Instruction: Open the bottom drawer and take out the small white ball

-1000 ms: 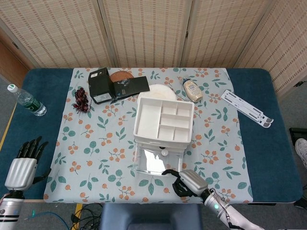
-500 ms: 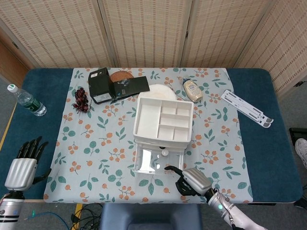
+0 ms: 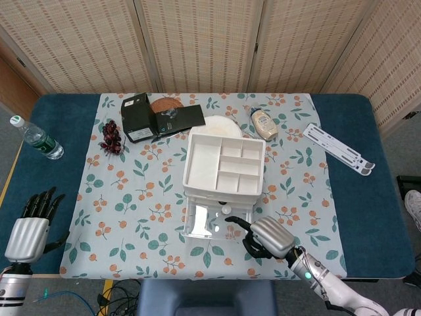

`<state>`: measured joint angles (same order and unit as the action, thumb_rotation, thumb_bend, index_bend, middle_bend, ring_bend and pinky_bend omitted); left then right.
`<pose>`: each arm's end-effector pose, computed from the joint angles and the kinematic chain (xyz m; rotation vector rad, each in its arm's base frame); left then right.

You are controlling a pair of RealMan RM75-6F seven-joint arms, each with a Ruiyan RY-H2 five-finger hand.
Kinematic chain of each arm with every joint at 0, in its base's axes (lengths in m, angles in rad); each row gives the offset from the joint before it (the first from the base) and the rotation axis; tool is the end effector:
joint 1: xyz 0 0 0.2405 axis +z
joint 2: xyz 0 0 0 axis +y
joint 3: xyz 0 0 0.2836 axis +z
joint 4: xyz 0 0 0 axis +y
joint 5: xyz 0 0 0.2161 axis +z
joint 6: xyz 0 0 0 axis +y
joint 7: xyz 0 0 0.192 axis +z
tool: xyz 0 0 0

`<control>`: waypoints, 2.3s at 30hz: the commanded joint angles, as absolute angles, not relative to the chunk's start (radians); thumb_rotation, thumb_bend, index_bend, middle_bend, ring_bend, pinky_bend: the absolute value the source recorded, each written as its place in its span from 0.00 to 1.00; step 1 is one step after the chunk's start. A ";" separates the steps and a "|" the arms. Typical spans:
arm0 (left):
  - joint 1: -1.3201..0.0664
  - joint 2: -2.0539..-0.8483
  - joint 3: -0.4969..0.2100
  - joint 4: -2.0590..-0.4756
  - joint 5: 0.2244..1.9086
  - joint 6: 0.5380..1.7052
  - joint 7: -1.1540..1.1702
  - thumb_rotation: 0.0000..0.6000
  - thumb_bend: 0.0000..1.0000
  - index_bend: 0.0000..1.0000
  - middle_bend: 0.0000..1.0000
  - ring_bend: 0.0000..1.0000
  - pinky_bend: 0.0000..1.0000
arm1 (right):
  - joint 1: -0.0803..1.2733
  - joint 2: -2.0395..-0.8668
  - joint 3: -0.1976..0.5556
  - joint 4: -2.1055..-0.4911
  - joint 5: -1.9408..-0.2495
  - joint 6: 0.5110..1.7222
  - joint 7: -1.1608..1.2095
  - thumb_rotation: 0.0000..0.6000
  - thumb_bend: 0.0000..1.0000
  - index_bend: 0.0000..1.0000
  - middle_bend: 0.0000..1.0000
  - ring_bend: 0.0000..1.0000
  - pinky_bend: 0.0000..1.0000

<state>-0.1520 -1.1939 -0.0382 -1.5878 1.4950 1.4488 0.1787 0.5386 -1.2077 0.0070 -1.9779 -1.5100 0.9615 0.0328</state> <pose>-0.3245 0.2511 0.1327 -1.4891 -0.7973 -0.8298 -0.1414 -0.2701 0.0162 2.0610 -1.3302 1.1373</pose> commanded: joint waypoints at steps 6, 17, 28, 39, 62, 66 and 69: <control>-0.149 -1.193 -0.037 -1.586 1.503 1.457 0.172 1.00 0.25 0.11 0.01 0.05 0.07 | 0.682 -1.176 0.094 -1.989 -1.427 0.817 -0.188 1.00 0.70 0.12 0.93 1.00 1.00; -0.140 -1.188 -0.035 -1.573 1.509 1.470 0.152 1.00 0.25 0.11 0.01 0.05 0.07 | 0.836 -1.256 0.086 -1.967 -1.242 0.749 -0.705 1.00 1.00 0.12 0.97 1.00 1.00; -0.135 -1.190 -0.033 -1.556 1.518 1.479 0.129 1.00 0.25 0.11 0.01 0.05 0.07 | 0.944 -1.354 0.021 -1.949 -1.037 0.861 -1.096 1.00 1.00 0.13 0.99 1.00 1.00; -0.131 -1.190 -0.033 -1.543 1.519 1.481 0.114 1.00 0.25 0.11 0.01 0.05 0.07 | 1.004 -1.394 -0.031 -1.976 -0.880 0.986 -1.283 1.00 1.00 0.16 1.00 1.00 1.00; -0.129 -1.209 -0.032 -1.505 1.520 1.478 0.075 1.00 0.25 0.11 0.01 0.05 0.07 | 1.056 -1.455 -0.110 -1.963 -0.797 1.143 -1.418 1.00 1.00 0.18 1.00 1.00 1.00; -0.130 -1.212 -0.032 -1.500 1.521 1.475 0.072 1.00 0.25 0.11 0.01 0.05 0.07 | 1.063 -1.463 -0.118 -1.958 -0.785 1.154 -1.437 1.00 1.00 0.18 1.00 1.00 1.00; -0.129 -1.213 -0.032 -1.496 1.522 1.476 0.068 1.00 0.25 0.11 0.01 0.05 0.07 | 1.068 -1.467 -0.124 -1.955 -0.774 1.165 -1.455 1.00 1.00 0.18 1.00 1.00 1.00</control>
